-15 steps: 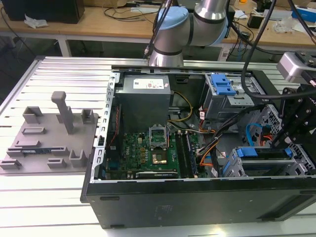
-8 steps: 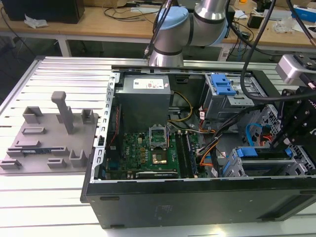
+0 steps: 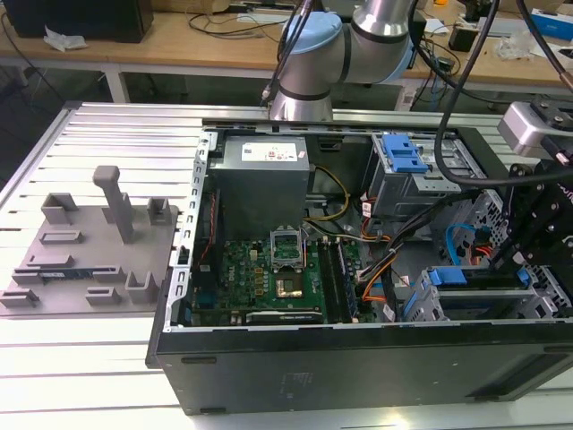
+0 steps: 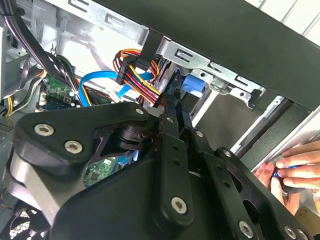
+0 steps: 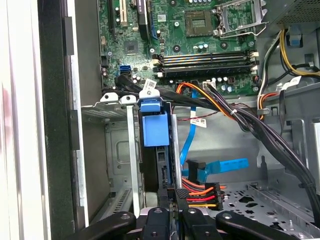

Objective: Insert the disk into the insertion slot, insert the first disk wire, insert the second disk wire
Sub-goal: 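Insert the first disk wire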

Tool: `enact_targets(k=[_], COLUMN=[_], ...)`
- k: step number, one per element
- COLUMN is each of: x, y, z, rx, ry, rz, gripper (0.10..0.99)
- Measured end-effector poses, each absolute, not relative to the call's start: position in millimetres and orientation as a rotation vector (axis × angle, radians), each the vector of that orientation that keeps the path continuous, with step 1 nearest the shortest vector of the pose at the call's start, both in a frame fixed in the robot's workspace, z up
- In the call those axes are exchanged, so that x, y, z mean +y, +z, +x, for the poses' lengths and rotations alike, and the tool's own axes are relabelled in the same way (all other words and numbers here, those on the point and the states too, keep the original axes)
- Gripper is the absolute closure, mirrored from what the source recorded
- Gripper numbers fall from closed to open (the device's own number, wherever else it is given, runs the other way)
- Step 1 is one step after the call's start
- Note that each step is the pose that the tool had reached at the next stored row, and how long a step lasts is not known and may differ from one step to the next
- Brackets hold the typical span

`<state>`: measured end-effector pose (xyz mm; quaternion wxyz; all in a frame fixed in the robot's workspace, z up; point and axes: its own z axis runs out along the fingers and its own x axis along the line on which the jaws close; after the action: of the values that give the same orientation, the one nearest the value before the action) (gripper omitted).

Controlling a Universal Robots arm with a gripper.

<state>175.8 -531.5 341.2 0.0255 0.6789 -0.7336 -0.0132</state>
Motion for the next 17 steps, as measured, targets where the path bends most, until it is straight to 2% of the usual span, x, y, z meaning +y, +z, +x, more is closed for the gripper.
enact_targets(k=[17], x=[-532.6], y=[346.8], z=[175.8], rx=[-2.268], ry=[-0.041], rz=[2.099], gripper=[0.922])
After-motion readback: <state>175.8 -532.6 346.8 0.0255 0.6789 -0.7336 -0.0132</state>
